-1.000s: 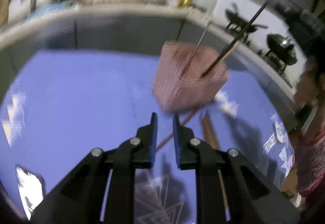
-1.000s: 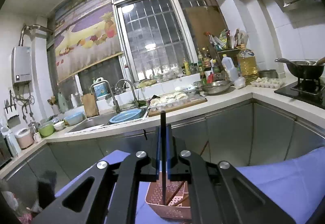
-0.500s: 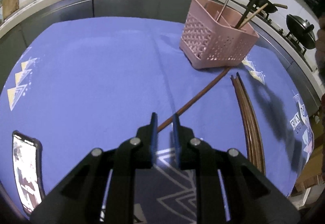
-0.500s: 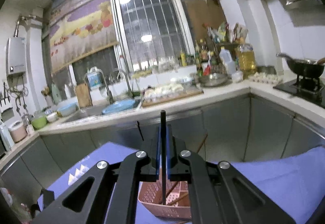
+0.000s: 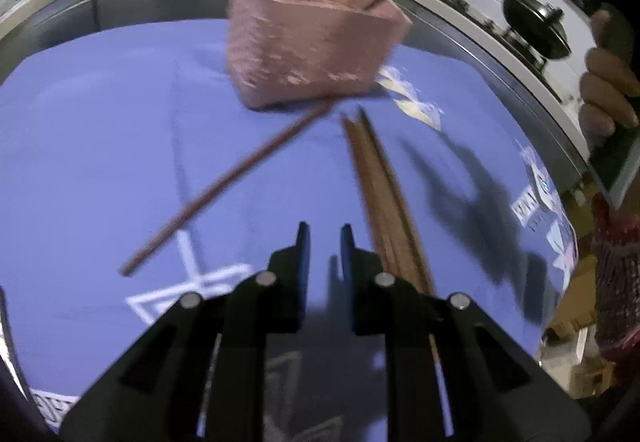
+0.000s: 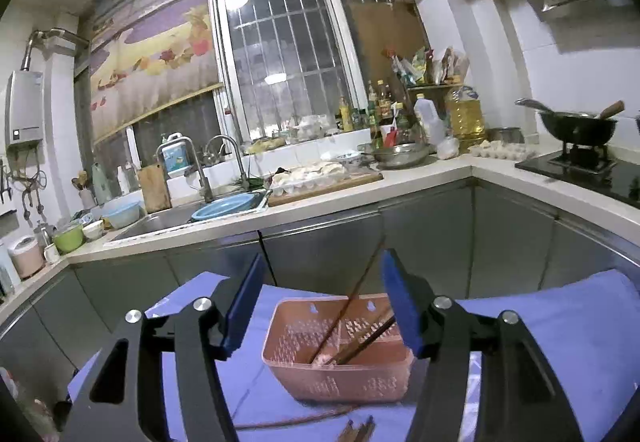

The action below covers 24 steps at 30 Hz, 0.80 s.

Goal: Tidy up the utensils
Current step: 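Move both tools back down to the chopstick bundle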

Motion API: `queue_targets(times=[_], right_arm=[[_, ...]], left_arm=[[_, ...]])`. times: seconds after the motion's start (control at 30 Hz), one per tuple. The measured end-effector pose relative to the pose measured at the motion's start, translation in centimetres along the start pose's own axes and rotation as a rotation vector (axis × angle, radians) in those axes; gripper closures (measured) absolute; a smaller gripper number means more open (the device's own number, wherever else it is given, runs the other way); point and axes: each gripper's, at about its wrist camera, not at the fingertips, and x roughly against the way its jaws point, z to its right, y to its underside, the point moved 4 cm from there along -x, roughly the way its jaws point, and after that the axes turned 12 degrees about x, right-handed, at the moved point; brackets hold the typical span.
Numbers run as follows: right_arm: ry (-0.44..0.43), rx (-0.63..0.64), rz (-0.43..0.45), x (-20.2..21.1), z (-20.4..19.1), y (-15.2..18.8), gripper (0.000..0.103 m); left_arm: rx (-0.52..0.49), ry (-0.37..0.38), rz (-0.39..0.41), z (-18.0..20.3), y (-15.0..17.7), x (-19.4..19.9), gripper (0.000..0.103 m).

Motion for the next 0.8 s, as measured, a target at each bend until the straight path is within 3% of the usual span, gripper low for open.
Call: queue_targets(times=[0.17,0.33,0.43,0.6,0.8], right_arm=[[0.04,-0.04,-0.069,3.7,0.4,4.9,0.044],[0.009,-0.078,-0.343,2.6,-0.2,14.0,0.067],[-0.022,-0.114,-0.452,1.9,-0.9,17.9,0.069],[-0.062,-0.125,-0.524,0.9,-2.4,20.6,0.07],[-0.086,-0.119,-0.536,0.3,-2.9,20.8,0.07]], left_arm=[[-0.046,0.02,-0.056,2.3,2.0,-1.5,0.089],[-0.068,-0.002,-0.088,3.3,3.4,-2.6,0.089],[-0.071,-0.023,-0.079,3.2,3.3,-2.5,0.089],[-0.023,-0.045,-0.061,1.7,2.3,-1.4,0.089],[-0.033,-0.035,-0.08,2.0,3.2,-1.4,0.089]])
